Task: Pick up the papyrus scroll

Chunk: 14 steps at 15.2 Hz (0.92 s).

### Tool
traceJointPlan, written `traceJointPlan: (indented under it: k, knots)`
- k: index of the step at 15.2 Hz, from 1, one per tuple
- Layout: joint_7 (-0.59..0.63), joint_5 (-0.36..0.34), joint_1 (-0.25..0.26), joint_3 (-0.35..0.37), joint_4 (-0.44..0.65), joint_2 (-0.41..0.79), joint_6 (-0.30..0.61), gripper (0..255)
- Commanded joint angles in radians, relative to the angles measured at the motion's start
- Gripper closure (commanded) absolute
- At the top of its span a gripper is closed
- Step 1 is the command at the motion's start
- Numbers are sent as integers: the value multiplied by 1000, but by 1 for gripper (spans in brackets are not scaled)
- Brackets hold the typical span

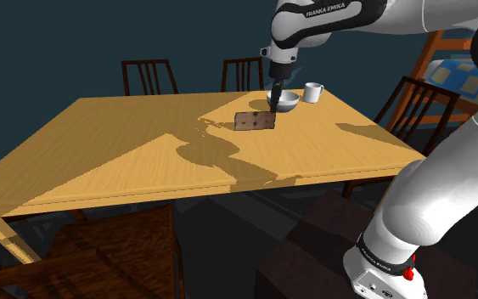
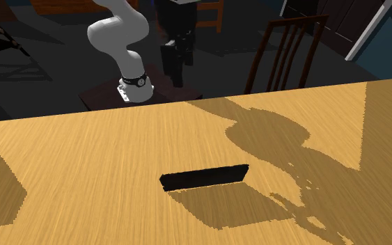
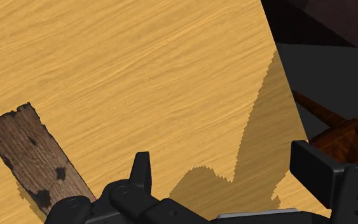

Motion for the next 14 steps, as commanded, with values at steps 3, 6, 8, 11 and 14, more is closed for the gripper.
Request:
traceJointPlan:
  k: [3,6,8,11,14]
  knots:
    - [-125,34,6,-29,102,152,54,0]
    - [-214,68,3,-40,202,270,72,0]
    - [-271,92,-3,-42,278,350,77,0]
    - [-348,127,-16,-38,405,473,72,0]
    - [-417,157,-35,-24,553,601,53,0]
